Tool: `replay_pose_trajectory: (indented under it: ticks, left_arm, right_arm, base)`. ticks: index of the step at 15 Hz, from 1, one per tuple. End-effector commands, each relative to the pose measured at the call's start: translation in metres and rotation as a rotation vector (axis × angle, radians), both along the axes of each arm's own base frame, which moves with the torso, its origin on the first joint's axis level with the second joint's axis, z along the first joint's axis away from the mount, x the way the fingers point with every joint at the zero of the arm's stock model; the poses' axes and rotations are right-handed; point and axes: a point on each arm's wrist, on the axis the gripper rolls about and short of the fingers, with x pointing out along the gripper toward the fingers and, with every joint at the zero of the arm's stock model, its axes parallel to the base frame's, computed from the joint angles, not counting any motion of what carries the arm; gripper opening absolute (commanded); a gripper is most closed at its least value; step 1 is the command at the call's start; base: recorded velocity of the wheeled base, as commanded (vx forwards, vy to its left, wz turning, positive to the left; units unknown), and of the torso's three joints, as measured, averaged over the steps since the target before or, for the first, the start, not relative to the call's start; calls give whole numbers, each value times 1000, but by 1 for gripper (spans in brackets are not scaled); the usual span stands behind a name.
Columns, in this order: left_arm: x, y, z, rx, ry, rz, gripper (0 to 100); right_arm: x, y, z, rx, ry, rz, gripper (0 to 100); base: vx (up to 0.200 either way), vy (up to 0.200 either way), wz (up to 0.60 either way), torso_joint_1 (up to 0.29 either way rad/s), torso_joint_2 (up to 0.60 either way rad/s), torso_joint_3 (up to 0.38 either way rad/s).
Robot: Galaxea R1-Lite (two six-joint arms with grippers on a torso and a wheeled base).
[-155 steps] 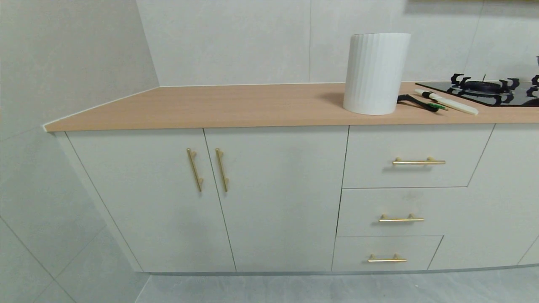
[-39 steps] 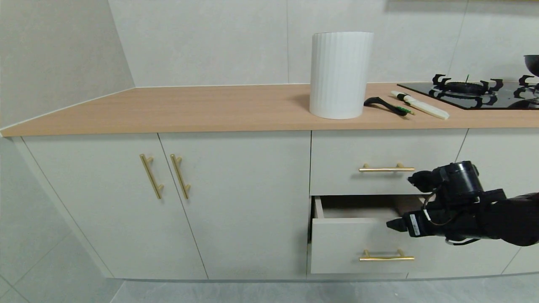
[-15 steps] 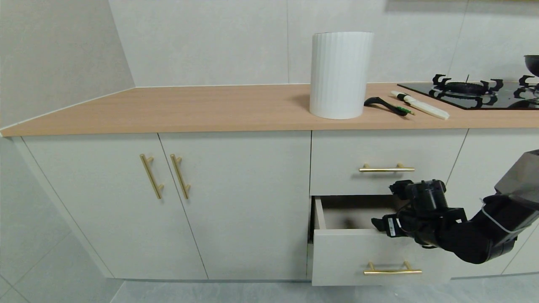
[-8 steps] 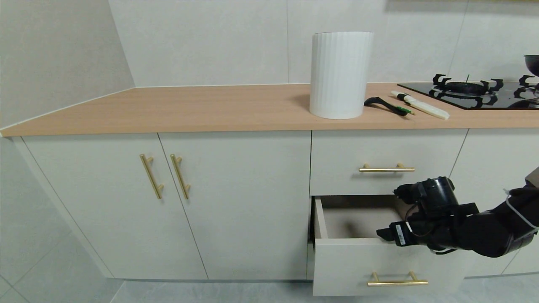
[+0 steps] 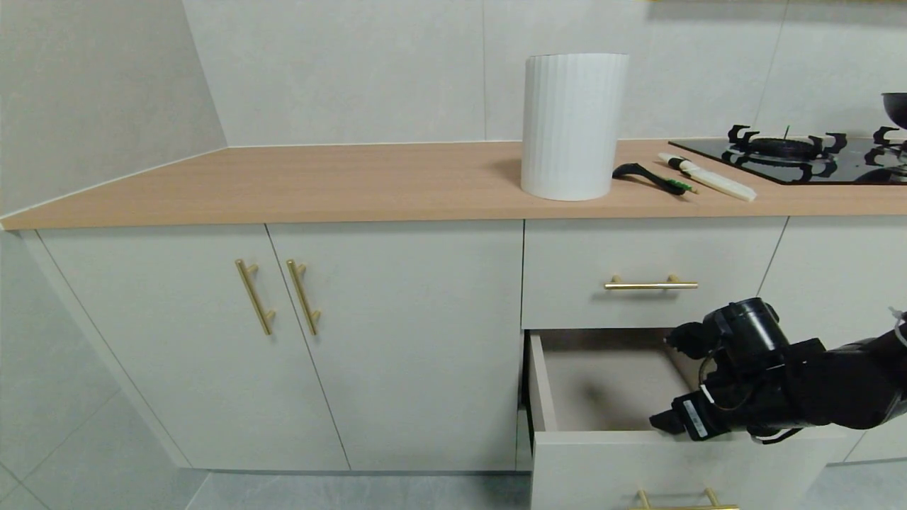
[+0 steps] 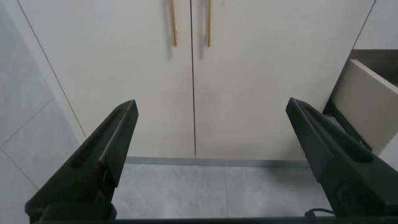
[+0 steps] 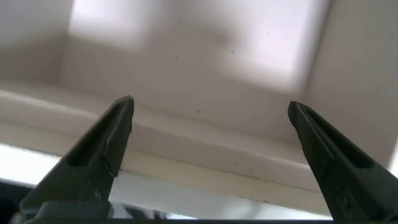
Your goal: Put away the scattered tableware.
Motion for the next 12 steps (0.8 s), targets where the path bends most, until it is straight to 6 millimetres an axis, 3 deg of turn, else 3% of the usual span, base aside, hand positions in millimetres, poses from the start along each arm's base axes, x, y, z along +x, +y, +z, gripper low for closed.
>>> replay_pose_trajectory:
  ticks: [1, 12]
  left_arm:
    - [0, 0, 0, 0, 0, 0, 100]
    - [0, 0, 0, 0, 0, 0, 100]
  right_arm:
    - [-6, 0, 7, -11, 4, 25, 100]
    - [-68, 13, 17, -205, 341, 289, 100]
  base:
    - [0, 0, 0, 0, 0, 0]
    - [0, 0, 0, 0, 0, 0]
